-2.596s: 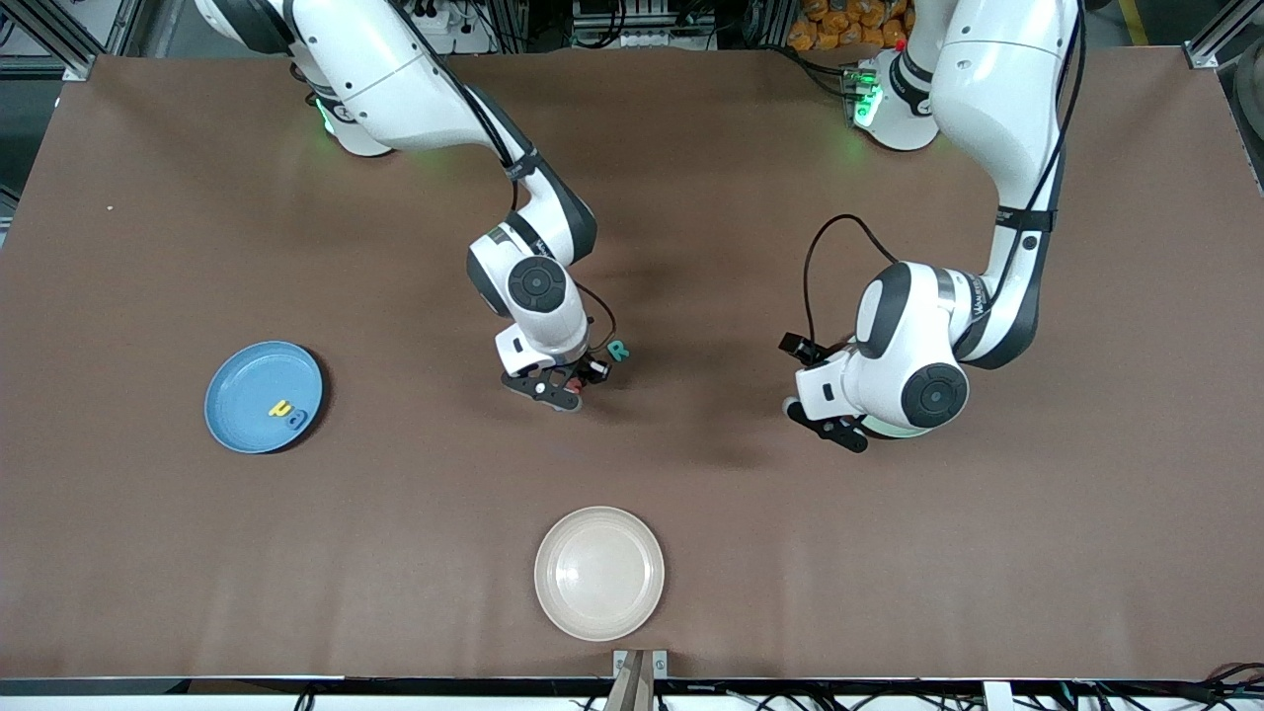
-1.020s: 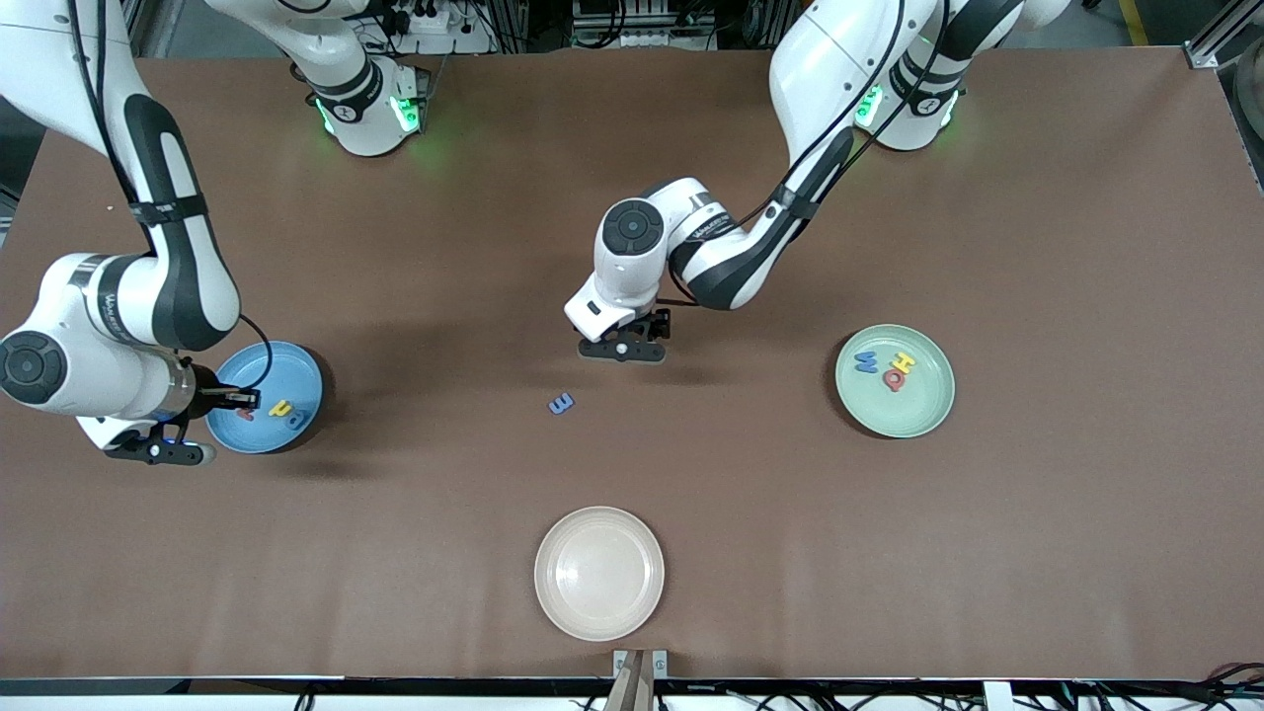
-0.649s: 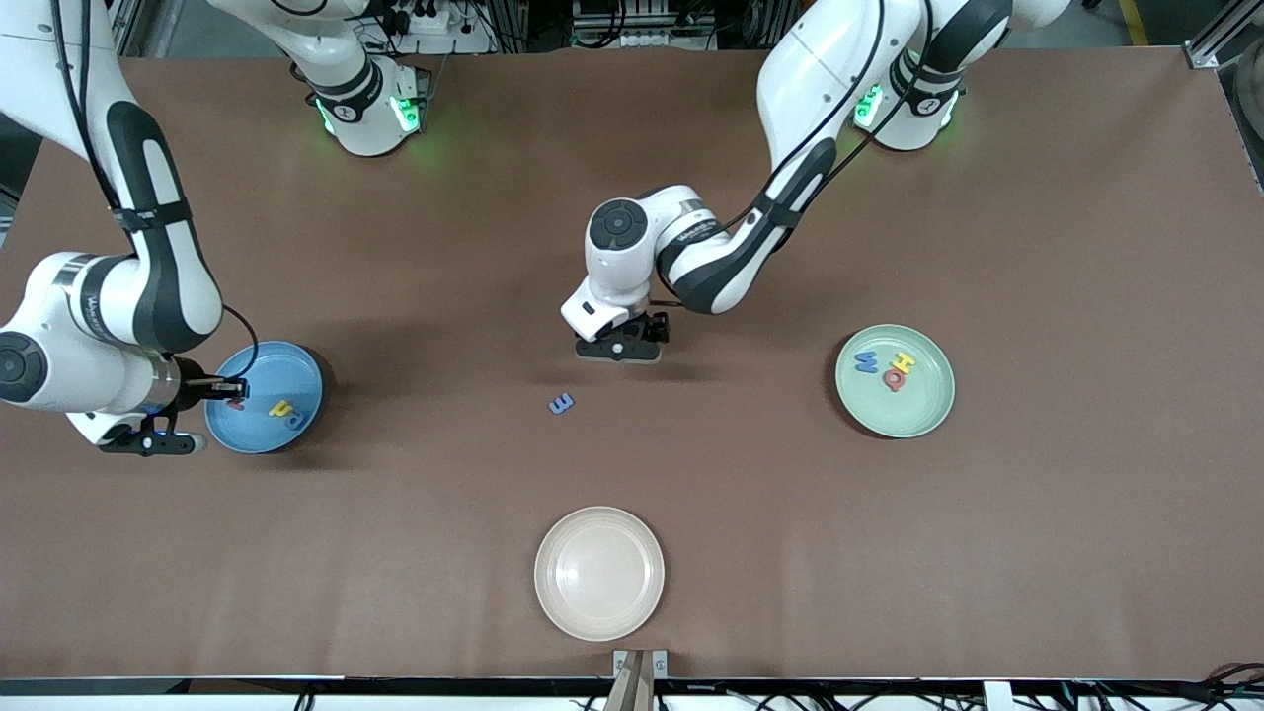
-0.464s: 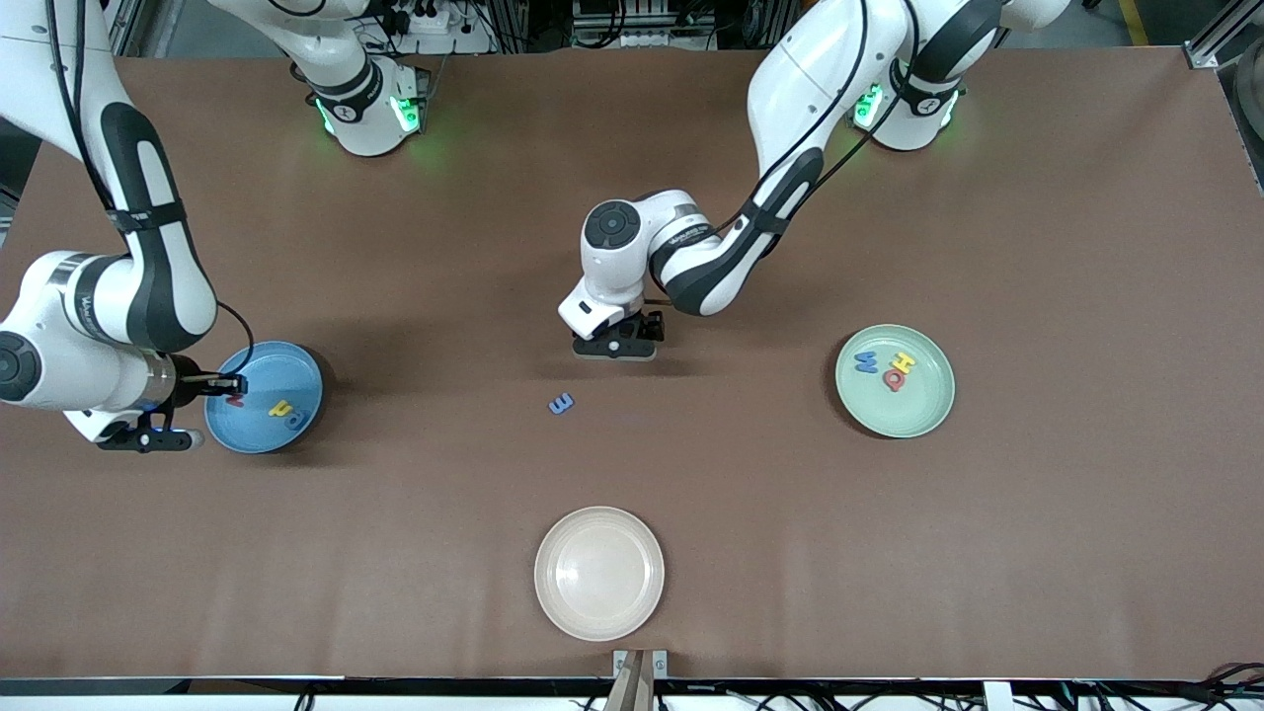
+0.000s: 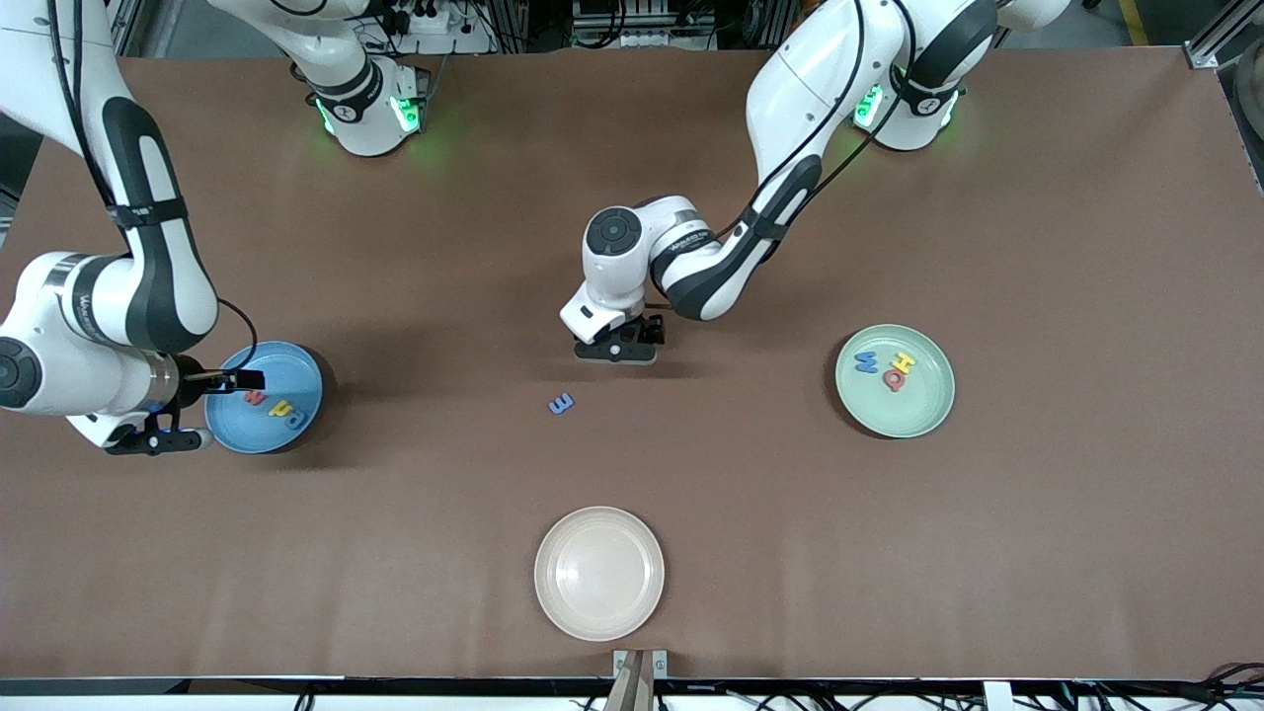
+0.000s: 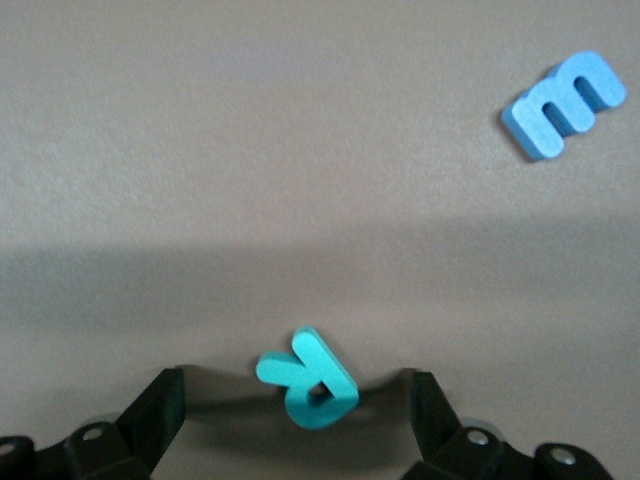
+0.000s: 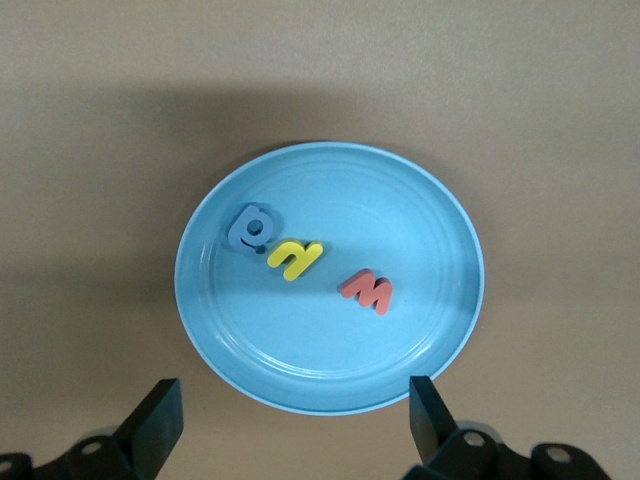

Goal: Sort upper and lower case letters into plates
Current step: 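Lower the left gripper and grasp the teal capital R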

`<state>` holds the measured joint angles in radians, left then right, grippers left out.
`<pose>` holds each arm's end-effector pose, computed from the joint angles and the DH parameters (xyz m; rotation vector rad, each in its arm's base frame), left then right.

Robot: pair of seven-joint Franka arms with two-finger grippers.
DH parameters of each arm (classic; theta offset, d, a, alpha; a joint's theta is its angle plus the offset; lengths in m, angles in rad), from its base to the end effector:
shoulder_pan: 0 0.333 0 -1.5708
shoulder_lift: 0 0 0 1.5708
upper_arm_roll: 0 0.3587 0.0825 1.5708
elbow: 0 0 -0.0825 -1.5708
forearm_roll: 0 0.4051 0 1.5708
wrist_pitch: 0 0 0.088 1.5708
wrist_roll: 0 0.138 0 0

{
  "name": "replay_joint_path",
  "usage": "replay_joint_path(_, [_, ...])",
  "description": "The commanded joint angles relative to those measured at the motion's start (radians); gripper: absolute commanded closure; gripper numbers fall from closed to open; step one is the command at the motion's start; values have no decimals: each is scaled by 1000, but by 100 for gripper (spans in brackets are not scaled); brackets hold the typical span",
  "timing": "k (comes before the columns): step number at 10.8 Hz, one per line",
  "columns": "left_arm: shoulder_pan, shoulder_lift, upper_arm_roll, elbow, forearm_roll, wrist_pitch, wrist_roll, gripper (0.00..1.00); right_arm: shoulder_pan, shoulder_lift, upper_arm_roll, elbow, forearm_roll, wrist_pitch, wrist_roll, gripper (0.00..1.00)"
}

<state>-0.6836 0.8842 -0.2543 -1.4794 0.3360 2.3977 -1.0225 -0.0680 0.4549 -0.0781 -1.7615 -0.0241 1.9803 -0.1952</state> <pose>0.4893 -0.5949 0.1462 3.1026 -0.0923 0.1155 0.6515 -0.0944 0.2873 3.1021 0.1011 -0.3758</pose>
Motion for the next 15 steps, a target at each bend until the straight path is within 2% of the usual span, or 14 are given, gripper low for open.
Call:
replay_joint_path(1, [7, 10, 4, 19, -12, 0, 27, 0, -4, -4, 1, 5, 9, 14, -40, 0])
replay_joint_path(2, [16, 9, 6, 19, -27, -5, 18, 0, -4, -4, 1, 5, 9, 14, -40, 0])
replay_joint_path(4, [24, 4, 9, 16, -139, -24, -60, 0, -1, 1, 1, 4, 9, 15, -40, 0])
replay_joint_path(7, [33, 5, 9, 18, -250, -107, -255, 0, -1, 2, 1, 4, 10, 14, -38, 0])
replay_joint_path(11, [27, 10, 12, 21, -241, -150, -442, 0, -1, 4, 1, 4, 10, 14, -38, 0])
replay_joint_path(13, [32, 9, 13, 74, -241, -210, -472, 0, 0, 4, 1, 4, 9, 14, -40, 0])
replay_joint_path(15, [29, 15, 26, 88, -241, -219, -499, 5, 1, 4, 1, 4, 9, 14, -40, 0])
